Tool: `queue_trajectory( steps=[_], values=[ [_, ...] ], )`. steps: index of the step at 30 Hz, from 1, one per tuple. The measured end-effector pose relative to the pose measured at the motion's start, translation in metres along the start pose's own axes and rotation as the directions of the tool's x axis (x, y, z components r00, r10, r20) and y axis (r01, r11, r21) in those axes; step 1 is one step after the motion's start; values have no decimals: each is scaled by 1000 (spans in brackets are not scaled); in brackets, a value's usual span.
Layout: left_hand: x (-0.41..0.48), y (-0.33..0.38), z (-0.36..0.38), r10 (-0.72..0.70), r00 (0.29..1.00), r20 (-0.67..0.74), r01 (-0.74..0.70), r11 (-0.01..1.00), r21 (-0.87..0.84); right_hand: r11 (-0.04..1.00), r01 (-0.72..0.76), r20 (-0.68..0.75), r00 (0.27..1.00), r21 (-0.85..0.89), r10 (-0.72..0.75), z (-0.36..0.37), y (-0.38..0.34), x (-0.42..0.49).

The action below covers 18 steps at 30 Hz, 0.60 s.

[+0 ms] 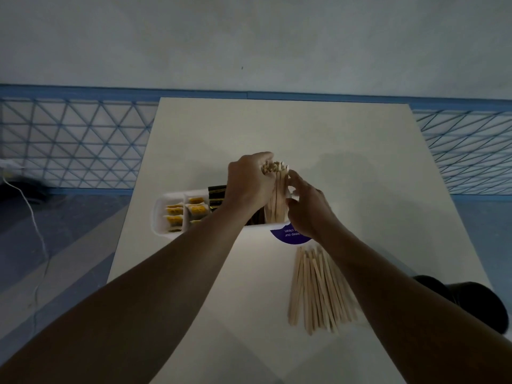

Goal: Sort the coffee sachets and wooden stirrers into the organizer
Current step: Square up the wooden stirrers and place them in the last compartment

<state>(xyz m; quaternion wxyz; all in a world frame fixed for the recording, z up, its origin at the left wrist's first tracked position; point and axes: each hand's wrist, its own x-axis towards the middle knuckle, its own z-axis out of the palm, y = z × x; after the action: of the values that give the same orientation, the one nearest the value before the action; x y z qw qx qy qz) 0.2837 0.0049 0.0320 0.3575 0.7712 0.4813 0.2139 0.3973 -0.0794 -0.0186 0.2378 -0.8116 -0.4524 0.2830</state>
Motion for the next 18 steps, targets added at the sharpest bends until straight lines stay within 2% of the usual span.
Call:
queue_trajectory(
  steps=[2, 7, 10, 13, 18],
  values=[
    [-2, 1, -1, 15, 999, -30, -15, 1000, -7, 998, -57, 3, 998, 26, 57, -2, 3, -1],
    [-17, 9, 3, 40, 998, -43, -44, 993, -107, 993, -93, -58, 994, 66, 97, -14, 13, -19],
    [-31, 13, 10, 64, 998, 19, -61, 990, -126, 994, -95, -98, 990, 62, 101, -19, 25, -34],
    [-50, 14, 20, 39, 992, 119, -16, 982, -190, 989, -140, -132, 980, 57, 146, -22, 39, -54],
    [-81, 12, 41, 10, 976, 219, 26, 986, -163, 974, -227, -158, 962, -20, 221, -20, 58, -85]
  ],
)
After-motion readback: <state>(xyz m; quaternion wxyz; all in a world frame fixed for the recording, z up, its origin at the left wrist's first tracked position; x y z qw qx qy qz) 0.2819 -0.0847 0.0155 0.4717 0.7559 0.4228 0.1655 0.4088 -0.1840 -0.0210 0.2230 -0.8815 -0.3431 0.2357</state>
